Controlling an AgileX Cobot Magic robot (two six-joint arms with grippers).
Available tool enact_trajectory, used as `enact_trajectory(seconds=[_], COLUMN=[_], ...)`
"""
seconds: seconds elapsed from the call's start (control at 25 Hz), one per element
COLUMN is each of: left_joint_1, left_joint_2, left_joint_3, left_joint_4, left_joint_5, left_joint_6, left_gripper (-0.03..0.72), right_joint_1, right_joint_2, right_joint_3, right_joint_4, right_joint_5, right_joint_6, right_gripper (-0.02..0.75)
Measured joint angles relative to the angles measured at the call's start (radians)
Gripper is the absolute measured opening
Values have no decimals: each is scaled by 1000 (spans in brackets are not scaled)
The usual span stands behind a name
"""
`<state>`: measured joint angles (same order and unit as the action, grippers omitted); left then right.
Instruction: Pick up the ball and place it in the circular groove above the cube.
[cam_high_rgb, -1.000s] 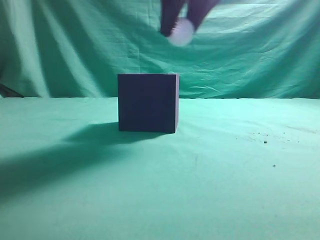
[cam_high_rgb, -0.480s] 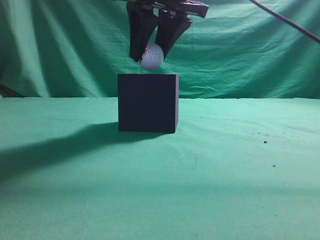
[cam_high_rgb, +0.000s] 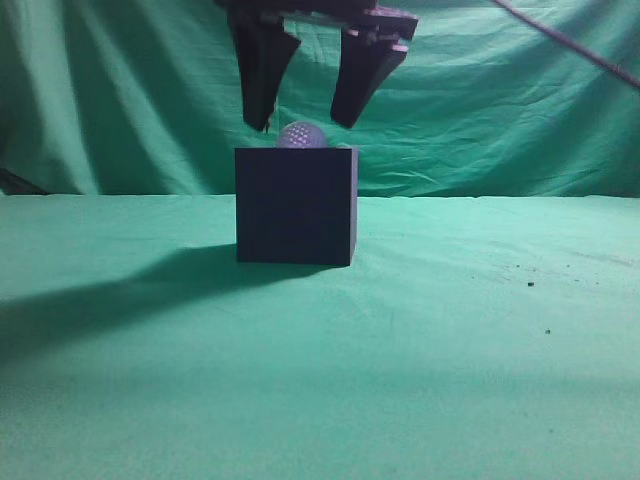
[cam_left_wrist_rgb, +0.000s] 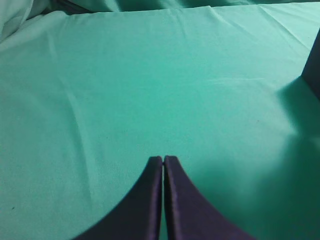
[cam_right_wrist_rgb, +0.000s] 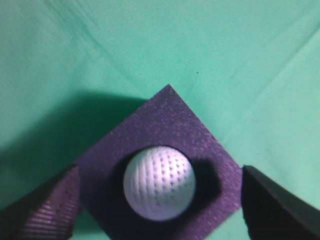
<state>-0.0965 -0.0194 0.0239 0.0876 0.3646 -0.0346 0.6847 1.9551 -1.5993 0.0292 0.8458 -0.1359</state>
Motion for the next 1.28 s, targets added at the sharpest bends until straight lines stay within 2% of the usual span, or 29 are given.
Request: enact_trajectory(seconds=[0.12,0.2,0.36,0.48,0.6,0.72,1.04,1.28], left_joint_1=[0,0,0,0,0,0,0,0], left_joint_2=[0,0,0,0,0,0,0,0], left_joint_3=[0,0,0,0,0,0,0,0], left_joint_4=[0,0,0,0,0,0,0,0], left_joint_5=[0,0,0,0,0,0,0,0], left_joint_6=[0,0,0,0,0,0,0,0], left_gripper=[0,0,0,0,0,0,0,0], right_joint_1=[0,0,0,0,0,0,0,0], right_joint_2=[-16,-23,-32,-70,-145,-279,-747,-1079], right_joint_3=[-66,-137,-257,-276,-274,-198,215,502], right_joint_4=[-20,-28,-56,-60,-48,-41,-44,-42], right_joint_5=[104,212,370,393,401,401,406,298], right_joint_6=[-2,0,17,82,138,176,267,275], right_gripper=[566,441,112,0,0,0,0,0])
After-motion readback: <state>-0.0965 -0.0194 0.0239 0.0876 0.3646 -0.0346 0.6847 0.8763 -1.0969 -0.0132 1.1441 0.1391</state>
